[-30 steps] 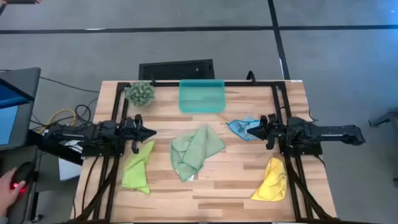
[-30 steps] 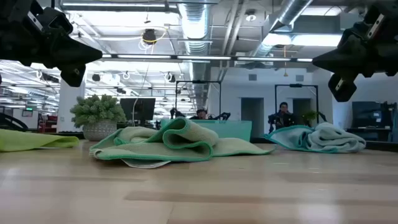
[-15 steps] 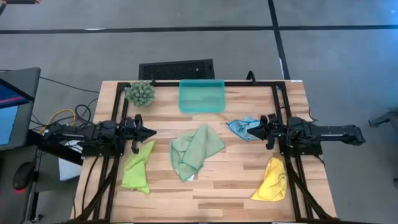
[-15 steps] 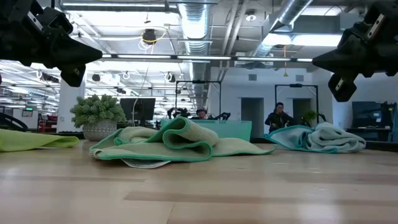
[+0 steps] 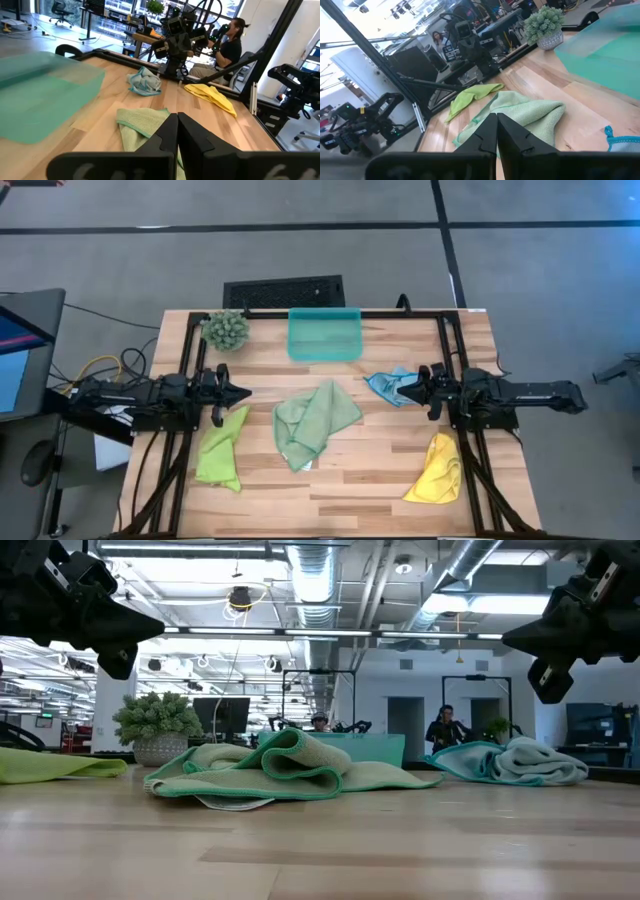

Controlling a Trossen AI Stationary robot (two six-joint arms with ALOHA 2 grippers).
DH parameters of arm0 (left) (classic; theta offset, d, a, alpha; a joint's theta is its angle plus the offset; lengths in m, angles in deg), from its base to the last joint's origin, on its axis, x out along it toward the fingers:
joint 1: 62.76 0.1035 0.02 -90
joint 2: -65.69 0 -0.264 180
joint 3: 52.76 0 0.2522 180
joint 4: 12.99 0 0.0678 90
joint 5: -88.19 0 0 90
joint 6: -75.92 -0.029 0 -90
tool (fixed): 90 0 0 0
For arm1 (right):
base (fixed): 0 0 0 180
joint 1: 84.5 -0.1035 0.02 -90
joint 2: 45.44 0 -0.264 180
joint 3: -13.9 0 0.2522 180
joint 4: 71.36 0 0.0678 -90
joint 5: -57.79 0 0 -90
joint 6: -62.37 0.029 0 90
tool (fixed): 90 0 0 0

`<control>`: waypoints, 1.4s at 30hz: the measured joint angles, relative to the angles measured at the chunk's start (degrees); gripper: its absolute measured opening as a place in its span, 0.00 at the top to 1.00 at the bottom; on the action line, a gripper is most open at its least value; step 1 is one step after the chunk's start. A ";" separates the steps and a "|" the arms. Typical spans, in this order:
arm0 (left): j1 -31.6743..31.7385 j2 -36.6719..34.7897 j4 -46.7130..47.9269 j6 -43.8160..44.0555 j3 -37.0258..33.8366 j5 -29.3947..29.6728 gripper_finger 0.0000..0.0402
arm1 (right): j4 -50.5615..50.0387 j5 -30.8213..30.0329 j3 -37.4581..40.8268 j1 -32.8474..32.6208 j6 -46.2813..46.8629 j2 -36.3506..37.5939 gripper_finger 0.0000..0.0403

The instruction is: Fold microfiber towels

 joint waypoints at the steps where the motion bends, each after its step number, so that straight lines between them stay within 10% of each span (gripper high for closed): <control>1: 0.00 0.00 0.00 0.00 0.00 0.00 1.00 | 0.00 0.01 0.00 -0.01 -0.01 0.00 0.92; 16: 0.02 0.80 -3.16 4.31 -0.44 6.66 1.00 | 0.02 -0.01 0.01 0.01 0.01 -0.01 0.92; 23: -0.71 6.18 -22.90 9.61 -0.63 -2.82 1.00 | 0.02 0.01 -0.01 -0.01 -0.01 0.01 0.92; 26: -4.87 13.37 -31.13 6.06 -0.65 -0.90 1.00 | 0.02 0.00 -0.01 0.01 0.00 0.01 0.92; 35: -20.47 46.46 -34.16 5.52 9.71 28.92 1.00 | 0.02 -0.01 0.00 0.01 0.00 0.01 0.92; 42: -26.04 68.22 2.32 21.97 33.08 24.43 1.00 | 0.02 0.01 -0.01 -0.01 -0.01 0.01 0.92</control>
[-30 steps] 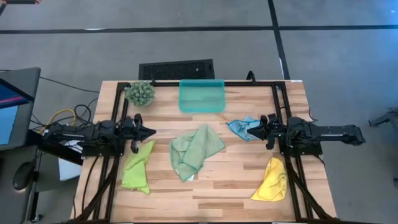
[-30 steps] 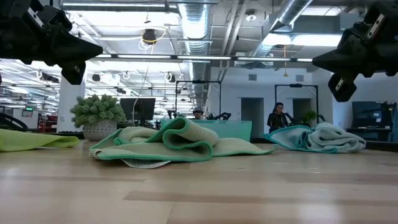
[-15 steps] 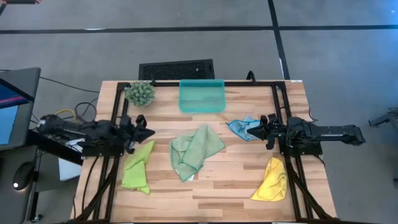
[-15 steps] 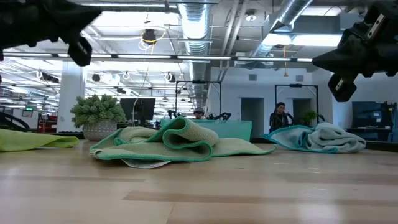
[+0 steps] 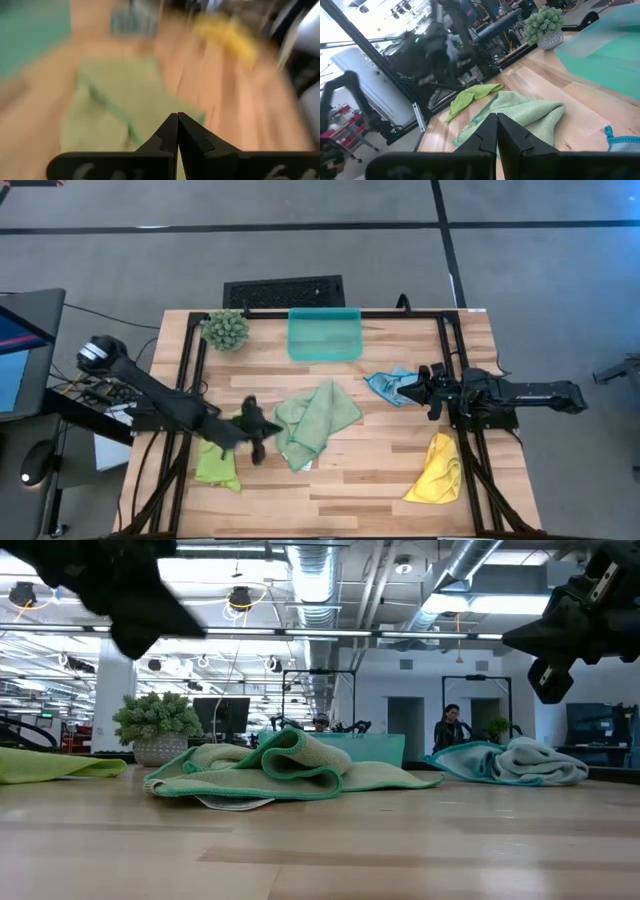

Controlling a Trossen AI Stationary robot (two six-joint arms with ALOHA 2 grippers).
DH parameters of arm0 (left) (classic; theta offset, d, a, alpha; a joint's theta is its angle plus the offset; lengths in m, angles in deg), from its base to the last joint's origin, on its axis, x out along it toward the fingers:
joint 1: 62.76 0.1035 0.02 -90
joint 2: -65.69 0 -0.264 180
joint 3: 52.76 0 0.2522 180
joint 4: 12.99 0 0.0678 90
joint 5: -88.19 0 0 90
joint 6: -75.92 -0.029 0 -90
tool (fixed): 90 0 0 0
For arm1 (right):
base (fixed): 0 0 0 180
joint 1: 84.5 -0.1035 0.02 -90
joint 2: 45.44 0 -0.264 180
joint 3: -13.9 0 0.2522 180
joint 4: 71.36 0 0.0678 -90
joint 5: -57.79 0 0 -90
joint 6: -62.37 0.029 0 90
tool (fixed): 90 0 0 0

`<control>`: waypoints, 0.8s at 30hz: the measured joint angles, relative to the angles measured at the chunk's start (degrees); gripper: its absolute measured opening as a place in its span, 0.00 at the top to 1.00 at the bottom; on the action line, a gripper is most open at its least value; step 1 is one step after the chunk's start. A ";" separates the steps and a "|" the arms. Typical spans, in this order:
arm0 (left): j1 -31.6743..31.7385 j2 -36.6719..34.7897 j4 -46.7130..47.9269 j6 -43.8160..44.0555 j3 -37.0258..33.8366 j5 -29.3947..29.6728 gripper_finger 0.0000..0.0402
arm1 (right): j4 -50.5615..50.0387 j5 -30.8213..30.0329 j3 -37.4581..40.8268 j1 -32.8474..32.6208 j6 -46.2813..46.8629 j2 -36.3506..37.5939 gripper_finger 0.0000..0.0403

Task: Fold microfiber towels
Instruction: Fold the green towel

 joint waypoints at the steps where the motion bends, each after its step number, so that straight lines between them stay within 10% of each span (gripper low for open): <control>1: -0.06 3.15 5.85 3.66 3.20 -0.06 1.00 | 0.00 -0.02 0.00 0.02 0.02 -0.02 0.92; 6: 2.26 17.35 23.01 16.49 14.89 -5.45 0.96 | 0.00 0.00 0.00 0.01 0.01 -0.01 0.92; 12: 5.83 29.87 20.27 21.23 19.68 -12.20 0.74 | 0.00 -0.01 0.01 0.01 0.02 0.00 0.92; 24: 8.61 29.18 11.85 22.61 19.62 -8.98 0.50 | 0.00 -0.01 0.02 0.00 0.01 0.00 0.92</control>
